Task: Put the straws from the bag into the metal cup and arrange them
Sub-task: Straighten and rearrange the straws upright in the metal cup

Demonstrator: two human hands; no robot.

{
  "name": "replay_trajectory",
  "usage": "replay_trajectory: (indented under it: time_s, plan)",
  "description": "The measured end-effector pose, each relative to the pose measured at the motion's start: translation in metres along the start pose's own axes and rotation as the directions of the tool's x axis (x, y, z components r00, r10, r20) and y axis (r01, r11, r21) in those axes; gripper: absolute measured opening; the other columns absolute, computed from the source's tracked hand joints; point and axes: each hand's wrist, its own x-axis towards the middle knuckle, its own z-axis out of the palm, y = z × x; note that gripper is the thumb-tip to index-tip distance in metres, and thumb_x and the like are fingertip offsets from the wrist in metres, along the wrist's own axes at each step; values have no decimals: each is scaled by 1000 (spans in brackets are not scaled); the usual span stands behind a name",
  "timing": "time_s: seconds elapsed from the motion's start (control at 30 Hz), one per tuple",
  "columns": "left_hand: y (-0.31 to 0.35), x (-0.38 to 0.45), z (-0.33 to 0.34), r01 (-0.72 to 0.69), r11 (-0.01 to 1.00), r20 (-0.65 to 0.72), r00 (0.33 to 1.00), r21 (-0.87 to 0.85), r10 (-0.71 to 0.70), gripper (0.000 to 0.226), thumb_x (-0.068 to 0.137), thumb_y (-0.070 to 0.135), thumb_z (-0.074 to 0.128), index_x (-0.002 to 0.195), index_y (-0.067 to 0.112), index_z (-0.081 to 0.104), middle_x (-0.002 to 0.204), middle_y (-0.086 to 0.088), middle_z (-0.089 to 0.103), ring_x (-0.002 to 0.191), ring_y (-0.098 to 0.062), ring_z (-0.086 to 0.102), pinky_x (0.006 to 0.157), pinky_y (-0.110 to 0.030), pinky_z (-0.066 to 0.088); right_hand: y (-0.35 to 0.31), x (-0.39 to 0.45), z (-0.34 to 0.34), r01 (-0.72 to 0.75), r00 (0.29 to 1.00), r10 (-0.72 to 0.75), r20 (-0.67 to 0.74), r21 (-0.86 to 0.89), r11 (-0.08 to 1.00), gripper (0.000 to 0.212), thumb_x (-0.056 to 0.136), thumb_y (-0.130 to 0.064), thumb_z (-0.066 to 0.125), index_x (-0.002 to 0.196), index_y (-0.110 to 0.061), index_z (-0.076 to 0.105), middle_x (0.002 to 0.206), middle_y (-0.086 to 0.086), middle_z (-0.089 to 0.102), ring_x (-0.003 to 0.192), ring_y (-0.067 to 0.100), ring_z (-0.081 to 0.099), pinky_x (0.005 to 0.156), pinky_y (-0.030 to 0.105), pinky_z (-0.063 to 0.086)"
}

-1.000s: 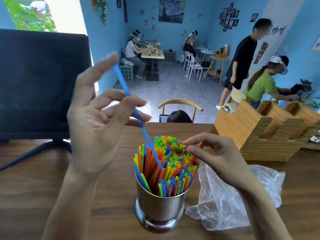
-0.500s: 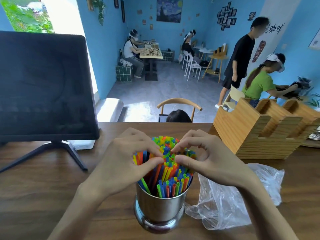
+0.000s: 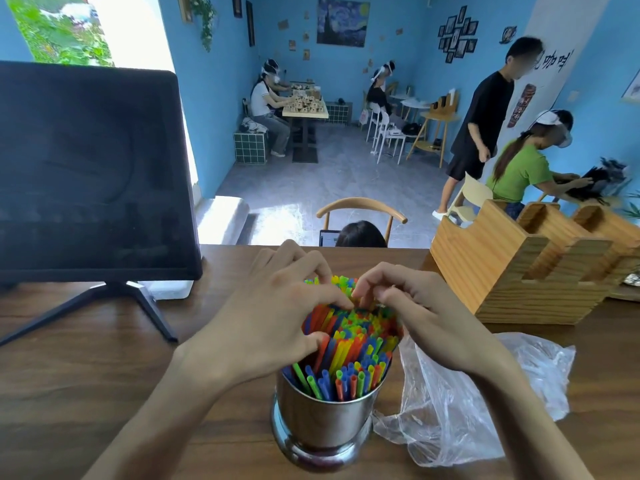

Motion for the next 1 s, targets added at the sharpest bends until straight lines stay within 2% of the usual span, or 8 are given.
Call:
replay_trajectory:
  time_s: [0.1, 0.2, 0.37, 0.47, 0.6, 0.77, 0.87, 1.0]
  plan:
    - [4, 4, 2, -27, 1000, -32, 999, 6, 27, 40, 62, 32, 91, 99, 39, 76, 101, 12, 56, 97, -12, 37, 80, -33, 33, 3, -2, 1, -10, 1000, 10, -14, 31, 999, 28, 94, -22, 43, 94, -28, 70, 91, -8, 69, 91, 14, 64, 79, 36, 53]
    - [3, 4, 3, -29, 999, -70, 997, -20, 27, 34, 60, 28, 95, 89, 35, 78, 97, 13, 58, 95, -11, 37, 79, -32, 33, 4, -3, 1, -18, 1000, 18, -16, 45, 999, 28, 95, -23, 44, 95, -28, 71, 94, -8, 70, 95, 14, 65, 82, 37, 54]
    - [-1, 2, 0, -21, 993, -137, 991, -116, 5, 22, 65, 30, 92, 79, 34, 76, 92, 18, 55, 93, -9, 39, 77, -21, 29, 4, -5, 1, -25, 1000, 25, -11, 55, 998, 28, 96, -26, 45, 97, -30, 72, 93, -12, 70, 96, 11, 66, 80, 20, 50]
    - [-3, 3, -4, -40, 990, -185, 983, -136, 15, 23, 63, 43, 93, 76, 36, 75, 89, 20, 58, 92, -10, 41, 78, -28, 34, 3, -5, 0, -28, 1000, 28, 2, 48, 998, 28, 97, -28, 45, 99, -30, 72, 92, -12, 70, 96, 10, 66, 79, 15, 48]
    - [-8, 1, -11, -37, 970, -222, 975, -240, -17, 26, 67, 59, 81, 80, 37, 79, 86, 23, 64, 90, -12, 46, 79, -34, 41, 0, -4, 0, -31, 999, 31, 8, 25, 999, 28, 98, -32, 44, 103, -33, 72, 94, -14, 70, 97, 9, 66, 79, 18, 51]
    - [-10, 0, -19, -33, 943, -188, 982, -333, -32, 30, 75, 61, 73, 99, 45, 79, 86, 25, 70, 91, -11, 50, 80, -34, 45, -6, -2, 0, -3, 1000, 3, 14, 9, 1000, 27, 98, -33, 45, 106, -34, 72, 99, -12, 71, 98, 12, 66, 77, 26, 52]
    - [-9, 0, -23, -15, 906, -170, 983, -422, -63, 29, 77, 53, 75, 104, 45, 78, 87, 19, 71, 90, -13, 58, 75, -36, 52, -11, -1, 2, 33, 999, -33, -16, 11, 999, 22, 97, -34, 51, 104, -37, 71, 101, -16, 70, 97, 10, 65, 78, 34, 52]
    - [1, 3, -39, -87, 853, -284, 956, -515, -74, 24, 81, 27, 85, 103, 34, 79, 87, 19, 74, 83, -10, 68, 72, -18, 50, -17, -1, 5, 127, 992, -128, -18, -63, 990, 14, 93, -54, 57, 104, -56, 66, 111, -26, 64, 116, 6, 57, 98, 39, 43]
